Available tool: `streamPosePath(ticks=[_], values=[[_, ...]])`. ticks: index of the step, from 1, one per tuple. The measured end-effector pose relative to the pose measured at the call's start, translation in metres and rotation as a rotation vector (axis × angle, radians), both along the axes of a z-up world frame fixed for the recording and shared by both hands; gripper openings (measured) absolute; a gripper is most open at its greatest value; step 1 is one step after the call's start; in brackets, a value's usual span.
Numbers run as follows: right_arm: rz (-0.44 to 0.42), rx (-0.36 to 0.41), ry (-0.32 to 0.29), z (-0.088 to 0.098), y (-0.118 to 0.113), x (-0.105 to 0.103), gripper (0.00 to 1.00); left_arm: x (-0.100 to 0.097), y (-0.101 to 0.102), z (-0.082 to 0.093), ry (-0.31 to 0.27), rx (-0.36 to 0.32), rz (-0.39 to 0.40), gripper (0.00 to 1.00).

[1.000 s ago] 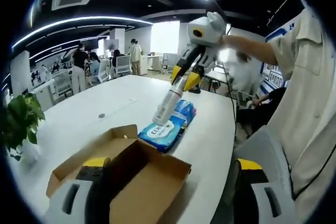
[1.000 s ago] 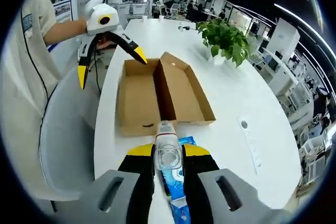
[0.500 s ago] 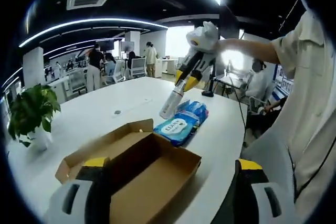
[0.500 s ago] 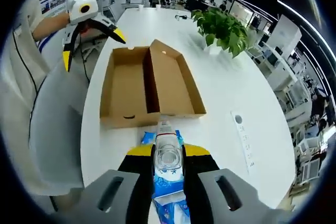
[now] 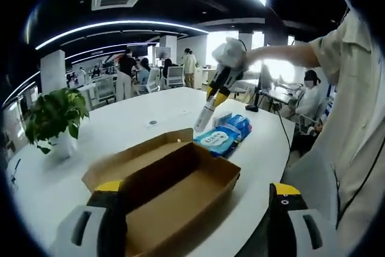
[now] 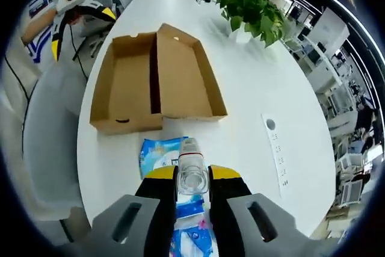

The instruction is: Operate the shoe box by opening the lid, removing the specified soft item, and placing it in the target area until the item is outside and the box remains undamaged.

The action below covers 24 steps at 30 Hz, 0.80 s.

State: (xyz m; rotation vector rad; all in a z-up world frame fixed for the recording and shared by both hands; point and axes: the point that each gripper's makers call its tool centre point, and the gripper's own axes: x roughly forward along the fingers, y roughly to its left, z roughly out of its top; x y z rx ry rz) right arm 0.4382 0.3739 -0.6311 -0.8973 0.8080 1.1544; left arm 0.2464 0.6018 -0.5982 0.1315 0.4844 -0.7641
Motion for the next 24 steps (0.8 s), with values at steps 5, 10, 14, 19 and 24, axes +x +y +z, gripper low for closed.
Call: streamPosePath(ticks=[5, 10, 14, 19, 24], values=[[0.006, -0.050, 0.003, -0.008, -0.002, 0.010, 0.17, -0.004, 0.009, -0.001, -0.002, -0.003, 0.040, 1.00], [0.003, -0.118, -0.002, -0.020, -0.009, 0.024, 0.17, -0.010, 0.015, -0.003, -0.001, -0.018, 0.078, 1.00], [0.014, -0.167, 0.012, -0.029, -0.014, 0.030, 0.17, -0.014, 0.021, -0.008, -0.003, 0.017, 0.090, 1.00], [0.022, -0.206, 0.015, -0.040, -0.017, 0.037, 0.17, -0.015, 0.027, -0.009, 0.004, 0.002, 0.115, 1.00], [0.054, -0.263, 0.018, -0.051, -0.021, 0.040, 0.17, -0.013, 0.030, -0.010, 0.008, -0.002, 0.129, 1.00]])
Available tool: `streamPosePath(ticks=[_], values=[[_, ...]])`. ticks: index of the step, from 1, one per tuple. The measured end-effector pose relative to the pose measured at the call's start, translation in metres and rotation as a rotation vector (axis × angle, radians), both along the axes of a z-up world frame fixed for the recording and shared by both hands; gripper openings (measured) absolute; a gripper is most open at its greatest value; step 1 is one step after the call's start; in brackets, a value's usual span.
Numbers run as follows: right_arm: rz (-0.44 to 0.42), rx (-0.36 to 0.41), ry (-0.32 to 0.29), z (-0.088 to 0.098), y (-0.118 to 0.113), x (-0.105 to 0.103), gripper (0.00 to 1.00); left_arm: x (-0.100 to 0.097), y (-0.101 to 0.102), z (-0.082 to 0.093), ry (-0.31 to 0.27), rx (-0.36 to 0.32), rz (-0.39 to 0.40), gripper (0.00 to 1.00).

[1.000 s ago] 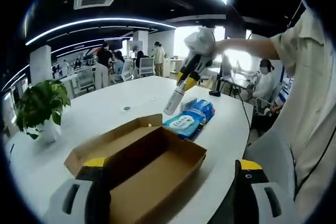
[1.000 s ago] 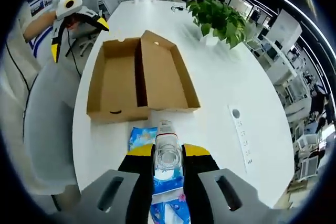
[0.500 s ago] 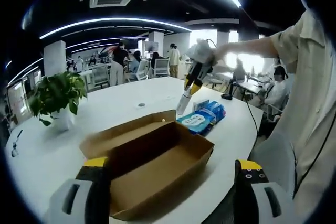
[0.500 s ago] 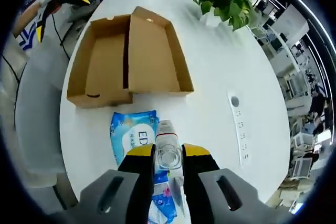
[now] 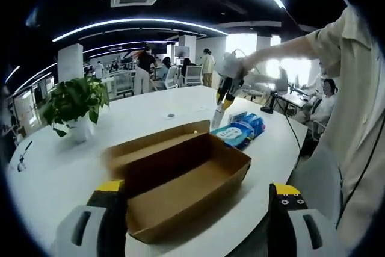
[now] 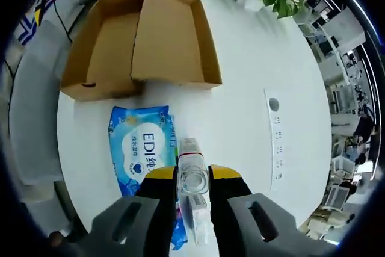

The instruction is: Operate the shoe box by opening the lid, removing the specified soft item, and placing it in the target area until the item is outside and the box remains undamaged.

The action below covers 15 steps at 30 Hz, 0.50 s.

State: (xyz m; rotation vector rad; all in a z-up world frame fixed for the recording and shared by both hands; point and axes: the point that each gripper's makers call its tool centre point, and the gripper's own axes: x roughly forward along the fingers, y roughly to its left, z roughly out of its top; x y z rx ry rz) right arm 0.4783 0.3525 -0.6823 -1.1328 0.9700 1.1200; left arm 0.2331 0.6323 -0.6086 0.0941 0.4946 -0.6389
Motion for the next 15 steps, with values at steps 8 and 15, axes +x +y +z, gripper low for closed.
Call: streamPosePath(ticks=[8, 15], values=[[0.045, -0.061, 0.009, -0.013, -0.002, 0.003, 0.17, 0.002, -0.001, -0.005, 0.014, -0.010, 0.004, 1.00], [0.087, -0.123, 0.022, -0.021, -0.010, 0.003, 0.17, 0.000, -0.002, -0.011, 0.027, -0.007, 0.009, 0.99]])
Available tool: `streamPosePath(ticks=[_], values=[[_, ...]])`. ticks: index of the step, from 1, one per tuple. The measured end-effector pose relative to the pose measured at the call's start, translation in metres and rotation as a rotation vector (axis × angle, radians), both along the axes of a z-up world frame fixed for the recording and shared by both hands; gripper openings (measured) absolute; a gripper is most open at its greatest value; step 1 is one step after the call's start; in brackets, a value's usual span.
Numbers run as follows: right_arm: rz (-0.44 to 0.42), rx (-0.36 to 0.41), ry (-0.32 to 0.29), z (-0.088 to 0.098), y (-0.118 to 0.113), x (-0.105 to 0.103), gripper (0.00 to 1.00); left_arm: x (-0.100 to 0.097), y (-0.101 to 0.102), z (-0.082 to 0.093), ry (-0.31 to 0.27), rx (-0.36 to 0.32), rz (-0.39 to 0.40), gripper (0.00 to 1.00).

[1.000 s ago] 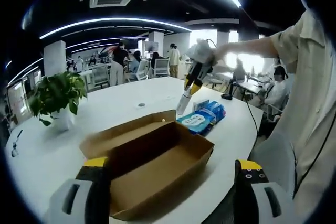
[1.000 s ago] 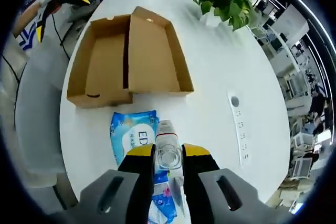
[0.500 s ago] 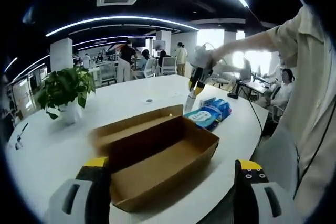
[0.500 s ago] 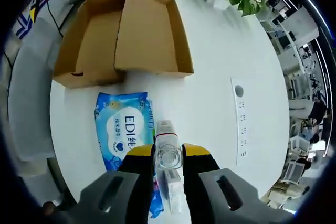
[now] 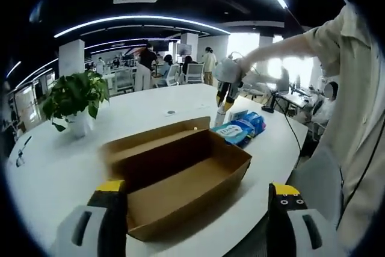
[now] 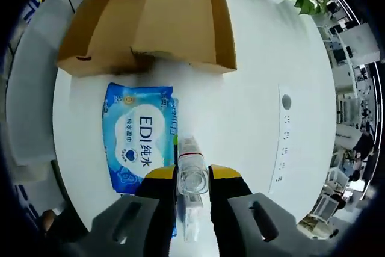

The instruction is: Operate the shoe box by opening the lid, removing the specified soft item, and placing it in the target area until the item is outside and the box remains undamaged.

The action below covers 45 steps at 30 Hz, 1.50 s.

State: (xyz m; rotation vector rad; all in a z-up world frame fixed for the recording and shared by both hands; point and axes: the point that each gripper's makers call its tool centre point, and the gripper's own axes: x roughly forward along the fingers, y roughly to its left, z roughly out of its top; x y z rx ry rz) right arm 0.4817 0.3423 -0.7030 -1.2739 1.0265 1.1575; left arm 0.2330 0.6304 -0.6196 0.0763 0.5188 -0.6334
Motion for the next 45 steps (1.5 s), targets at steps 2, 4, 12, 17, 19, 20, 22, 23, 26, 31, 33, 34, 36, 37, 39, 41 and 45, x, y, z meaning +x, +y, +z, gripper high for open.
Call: streamPosePath(ticks=[2, 4, 12, 17, 19, 20, 22, 23, 26, 31, 33, 34, 36, 37, 39, 41, 45], values=[[-0.027, 0.018, 0.004, 0.001, 0.002, 0.002, 0.17, -0.001, 0.000, -0.001, 0.004, -0.004, 0.002, 0.99], [-0.032, 0.016, 0.009, 0.001, 0.002, 0.003, 0.17, -0.002, 0.000, -0.002, 0.006, -0.006, 0.004, 0.99], [-0.025, 0.015, 0.013, 0.002, 0.004, 0.006, 0.18, 0.000, 0.004, -0.005, 0.010, -0.001, 0.017, 0.97], [-0.021, 0.026, -0.001, 0.003, 0.007, 0.009, 0.19, 0.006, 0.015, -0.006, -0.004, 0.033, 0.055, 0.89], [-0.021, 0.029, -0.005, 0.004, 0.007, 0.010, 0.21, 0.008, 0.020, -0.007, -0.002, 0.037, 0.077, 0.87], [-0.020, 0.030, -0.005, 0.004, 0.007, 0.010, 0.22, 0.009, 0.022, -0.007, -0.003, 0.043, 0.085, 0.86], [-0.020, 0.029, -0.009, 0.005, 0.006, 0.010, 0.23, 0.010, 0.027, -0.009, -0.002, 0.059, 0.100, 0.83], [-0.018, 0.030, -0.011, 0.006, 0.006, 0.010, 0.24, 0.011, 0.031, -0.010, 0.003, 0.073, 0.117, 0.80], [-0.021, 0.043, -0.020, 0.009, 0.008, 0.011, 0.25, 0.014, 0.041, -0.012, 0.003, 0.094, 0.152, 0.74], [-0.023, 0.066, -0.041, 0.014, 0.011, 0.015, 0.29, 0.017, 0.051, -0.016, 0.017, 0.116, 0.188, 0.65], [-0.034, 0.093, -0.042, 0.019, 0.017, 0.015, 0.29, 0.019, 0.053, -0.017, 0.018, 0.117, 0.200, 0.63], [-0.041, 0.111, -0.041, 0.021, 0.020, 0.015, 0.29, 0.019, 0.054, -0.018, 0.017, 0.119, 0.207, 0.61], [-0.066, 0.154, -0.040, 0.025, 0.030, 0.015, 0.29, 0.021, 0.056, -0.021, 0.032, 0.117, 0.225, 0.56], [-0.075, 0.175, -0.037, 0.028, 0.035, 0.013, 0.29, 0.021, 0.058, -0.023, 0.041, 0.118, 0.233, 0.53], [-0.092, 0.209, -0.034, 0.031, 0.044, 0.013, 0.29, 0.023, 0.062, -0.026, 0.048, 0.131, 0.252, 0.50], [-0.110, 0.238, -0.034, 0.033, 0.051, 0.015, 0.29, 0.026, 0.065, -0.027, 0.054, 0.136, 0.265, 0.47], [-0.165, 0.302, -0.027, 0.034, 0.067, 0.018, 0.28, 0.030, 0.076, -0.033, 0.082, 0.153, 0.316, 0.39]])
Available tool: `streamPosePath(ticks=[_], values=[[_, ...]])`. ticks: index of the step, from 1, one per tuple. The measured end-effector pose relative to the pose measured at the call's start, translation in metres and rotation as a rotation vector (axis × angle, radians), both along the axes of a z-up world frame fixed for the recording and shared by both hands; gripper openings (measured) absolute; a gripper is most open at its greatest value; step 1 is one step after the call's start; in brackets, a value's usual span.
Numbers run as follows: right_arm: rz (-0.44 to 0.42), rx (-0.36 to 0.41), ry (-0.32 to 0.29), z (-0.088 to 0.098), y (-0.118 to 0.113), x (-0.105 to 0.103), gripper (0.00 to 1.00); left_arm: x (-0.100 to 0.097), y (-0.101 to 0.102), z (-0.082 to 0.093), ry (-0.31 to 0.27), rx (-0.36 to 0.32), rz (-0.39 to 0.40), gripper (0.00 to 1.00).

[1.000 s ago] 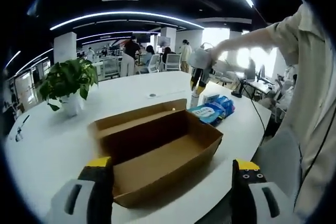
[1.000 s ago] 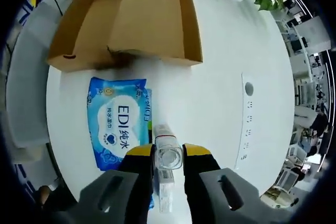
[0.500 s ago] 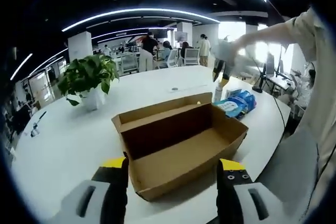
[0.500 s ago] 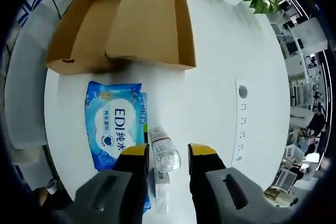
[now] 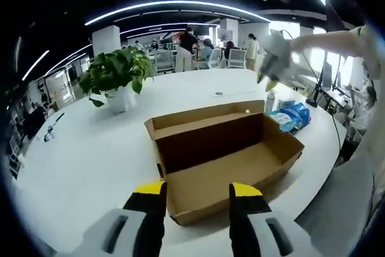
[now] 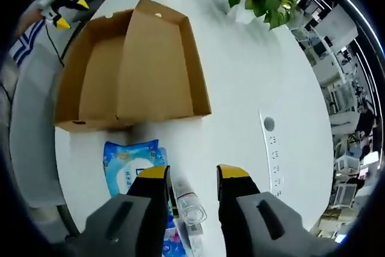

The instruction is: Operate the shoe box by opening the lid, removing the specified soft item, and placing it in the target area until the item is outside and the box remains undamaged.

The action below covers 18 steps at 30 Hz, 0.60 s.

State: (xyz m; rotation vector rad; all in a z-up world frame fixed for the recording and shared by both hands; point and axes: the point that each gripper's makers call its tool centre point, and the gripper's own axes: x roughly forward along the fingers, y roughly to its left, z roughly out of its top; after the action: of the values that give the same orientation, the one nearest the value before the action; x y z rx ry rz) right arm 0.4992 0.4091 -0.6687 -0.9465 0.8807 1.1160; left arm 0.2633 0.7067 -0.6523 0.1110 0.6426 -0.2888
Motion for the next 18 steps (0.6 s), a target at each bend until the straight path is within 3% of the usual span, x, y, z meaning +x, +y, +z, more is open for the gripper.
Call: streamPosePath(ticks=[2, 8, 18], values=[[-0.029, 0.033, 0.001, 0.000, 0.008, 0.002, 0.27, 0.002, 0.006, -0.004, 0.015, 0.018, 0.020, 0.35], [-0.113, 0.105, 0.031, -0.005, 0.025, -0.002, 0.26, 0.005, 0.018, -0.014, 0.054, -0.040, 0.105, 0.28], [-0.256, 0.163, 0.066, -0.025, 0.038, -0.003, 0.26, 0.007, 0.035, -0.038, 0.127, -0.074, 0.197, 0.19]])
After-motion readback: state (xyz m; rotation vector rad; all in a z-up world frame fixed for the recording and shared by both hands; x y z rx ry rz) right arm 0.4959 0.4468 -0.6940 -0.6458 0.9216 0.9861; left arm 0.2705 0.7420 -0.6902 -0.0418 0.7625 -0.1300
